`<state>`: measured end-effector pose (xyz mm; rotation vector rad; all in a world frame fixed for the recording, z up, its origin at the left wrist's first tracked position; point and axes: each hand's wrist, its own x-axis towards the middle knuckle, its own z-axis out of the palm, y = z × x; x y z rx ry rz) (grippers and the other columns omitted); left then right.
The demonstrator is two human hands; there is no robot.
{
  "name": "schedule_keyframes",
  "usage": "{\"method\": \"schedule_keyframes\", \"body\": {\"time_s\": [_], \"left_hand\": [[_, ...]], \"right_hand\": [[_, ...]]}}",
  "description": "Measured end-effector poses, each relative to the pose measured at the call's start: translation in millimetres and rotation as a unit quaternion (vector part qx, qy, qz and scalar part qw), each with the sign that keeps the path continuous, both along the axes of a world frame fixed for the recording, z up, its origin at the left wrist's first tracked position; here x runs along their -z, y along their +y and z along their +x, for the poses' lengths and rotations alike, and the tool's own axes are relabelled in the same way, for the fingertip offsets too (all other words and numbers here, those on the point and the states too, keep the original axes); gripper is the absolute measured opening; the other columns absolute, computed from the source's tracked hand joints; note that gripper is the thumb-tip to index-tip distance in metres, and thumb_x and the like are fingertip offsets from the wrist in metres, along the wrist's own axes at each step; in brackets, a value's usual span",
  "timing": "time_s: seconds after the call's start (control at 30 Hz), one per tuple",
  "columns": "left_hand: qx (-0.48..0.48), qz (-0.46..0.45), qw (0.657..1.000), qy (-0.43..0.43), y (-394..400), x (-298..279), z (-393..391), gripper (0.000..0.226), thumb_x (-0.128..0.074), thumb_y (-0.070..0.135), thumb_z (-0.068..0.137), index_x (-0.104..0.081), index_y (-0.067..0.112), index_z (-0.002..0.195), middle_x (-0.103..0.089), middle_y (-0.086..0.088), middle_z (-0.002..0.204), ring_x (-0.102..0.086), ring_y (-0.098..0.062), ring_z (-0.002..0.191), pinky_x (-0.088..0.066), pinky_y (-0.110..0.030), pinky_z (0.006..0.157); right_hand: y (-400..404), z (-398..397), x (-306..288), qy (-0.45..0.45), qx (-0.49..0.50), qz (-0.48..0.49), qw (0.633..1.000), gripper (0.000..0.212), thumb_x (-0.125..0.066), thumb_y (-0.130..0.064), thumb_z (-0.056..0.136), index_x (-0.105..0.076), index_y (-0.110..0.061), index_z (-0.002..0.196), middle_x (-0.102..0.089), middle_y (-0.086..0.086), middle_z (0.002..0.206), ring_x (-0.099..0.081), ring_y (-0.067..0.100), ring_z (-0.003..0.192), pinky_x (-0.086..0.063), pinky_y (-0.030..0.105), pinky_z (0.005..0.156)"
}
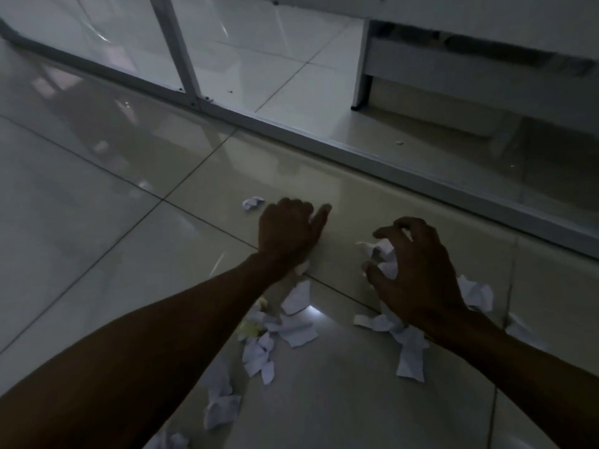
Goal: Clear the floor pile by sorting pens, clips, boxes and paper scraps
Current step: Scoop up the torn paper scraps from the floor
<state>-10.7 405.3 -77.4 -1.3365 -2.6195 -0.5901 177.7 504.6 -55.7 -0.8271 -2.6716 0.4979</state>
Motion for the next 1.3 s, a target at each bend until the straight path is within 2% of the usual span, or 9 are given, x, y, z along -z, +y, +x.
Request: {"method": "schedule_keyframes", "body": {"time_s": [0.1, 0.2, 0.33, 0.43, 0.53, 0.8, 0.97, 1.1, 1.3], "left_hand": [[-0.091, 0.015, 0.995, 0.028, -15, -3, -37, 0.054, -0.030, 0.049, 0.100, -0.061, 0.008, 0.083, -0.055, -0.010, 0.079, -0.054, -0.028, 0.079, -0.042, -0.037, 0.070], [-0.133, -0.038, 0.990, 0.014, -25, 2, -69, 0.047, -0.035, 0.047, 0.100, -0.059, 0.007, 0.104, -0.057, -0.015, 0.103, -0.051, -0.030, 0.095, -0.043, -0.041, 0.079], [-0.112, -0.111, 0.987, -0.016, -28, 20, -79, 0.037, -0.040, 0.040, 0.100, -0.053, 0.009, 0.115, -0.048, -0.017, 0.118, -0.045, -0.032, 0.104, -0.039, -0.041, 0.082], [-0.119, -0.081, 0.988, -0.047, -27, 24, -72, 0.034, -0.040, 0.035, 0.101, -0.052, 0.006, 0.115, -0.046, -0.017, 0.119, -0.044, -0.031, 0.101, -0.037, -0.037, 0.079], [-0.115, -0.058, 0.990, -0.052, -26, 26, -69, 0.031, -0.040, 0.033, 0.101, -0.049, 0.005, 0.112, -0.047, -0.017, 0.111, -0.041, -0.023, 0.086, -0.036, -0.035, 0.071], [-0.183, -0.101, 0.975, -0.076, -27, 28, -72, 0.049, -0.034, 0.049, 0.100, -0.049, 0.003, 0.111, -0.056, -0.020, 0.101, -0.056, -0.034, 0.084, -0.048, -0.042, 0.077], [-0.183, -0.141, 0.973, -0.019, -35, 23, -65, 0.061, -0.026, 0.051, 0.101, -0.057, 0.005, 0.078, -0.047, -0.009, 0.067, -0.049, -0.027, 0.062, -0.039, -0.035, 0.069], [-0.175, -0.155, 0.972, -0.019, -38, 19, -54, 0.058, -0.030, 0.048, 0.101, -0.066, 0.006, 0.083, -0.053, -0.011, 0.071, -0.041, -0.022, 0.061, -0.034, -0.032, 0.066], [-0.014, 0.031, 0.996, -0.082, -50, 16, -31, 0.052, -0.051, 0.031, 0.093, -0.060, -0.007, 0.059, -0.061, -0.022, 0.060, -0.059, -0.035, 0.058, -0.051, -0.044, 0.069]], "right_hand": [[5, -11, 1, -0.028, 0.051, 0.049, 0.997, 0.070, -0.062, -0.064, 0.067, -0.059, -0.023, 0.123, -0.047, 0.016, 0.135, -0.040, 0.040, 0.128, -0.038, 0.057, 0.098], [7, -14, 5, -0.161, 0.077, -0.019, 0.984, 0.094, -0.040, -0.088, 0.061, -0.031, -0.043, 0.142, -0.018, 0.009, 0.155, -0.006, 0.037, 0.145, -0.008, 0.064, 0.112], [3, -17, 23, -0.212, 0.038, -0.074, 0.974, 0.087, -0.040, -0.087, 0.071, -0.013, -0.052, 0.146, 0.002, 0.000, 0.161, 0.012, 0.034, 0.147, 0.004, 0.064, 0.114], [-1, -17, 35, -0.182, -0.001, -0.027, 0.983, 0.063, -0.041, -0.072, 0.083, -0.034, -0.044, 0.140, -0.016, 0.005, 0.156, -0.009, 0.036, 0.144, -0.013, 0.061, 0.114], [-6, -10, 45, -0.078, -0.013, 0.082, 0.993, 0.040, -0.049, -0.053, 0.085, -0.060, -0.024, 0.109, -0.054, 0.010, 0.120, -0.050, 0.035, 0.111, -0.044, 0.046, 0.085], [-12, 3, 54, 0.064, -0.080, 0.087, 0.991, 0.031, -0.052, -0.029, 0.083, -0.052, -0.016, 0.055, -0.051, 0.002, 0.058, -0.051, 0.023, 0.054, -0.036, 0.026, 0.048], [-14, 9, 32, 0.156, -0.111, -0.022, 0.981, 0.030, -0.063, -0.014, 0.081, -0.051, -0.006, 0.055, -0.044, 0.002, 0.056, -0.039, 0.012, 0.052, -0.026, 0.025, 0.053], [1, 25, 4, 0.206, -0.034, -0.052, 0.977, 0.025, -0.062, -0.013, 0.086, -0.053, -0.006, 0.064, -0.049, 0.003, 0.055, -0.046, 0.013, 0.047, -0.032, 0.020, 0.046], [39, 73, -9, 0.213, 0.155, -0.069, 0.962, 0.008, -0.065, -0.006, 0.088, -0.061, -0.013, 0.091, -0.056, -0.007, 0.063, -0.059, 0.000, 0.057, -0.041, 0.004, 0.052]]}}
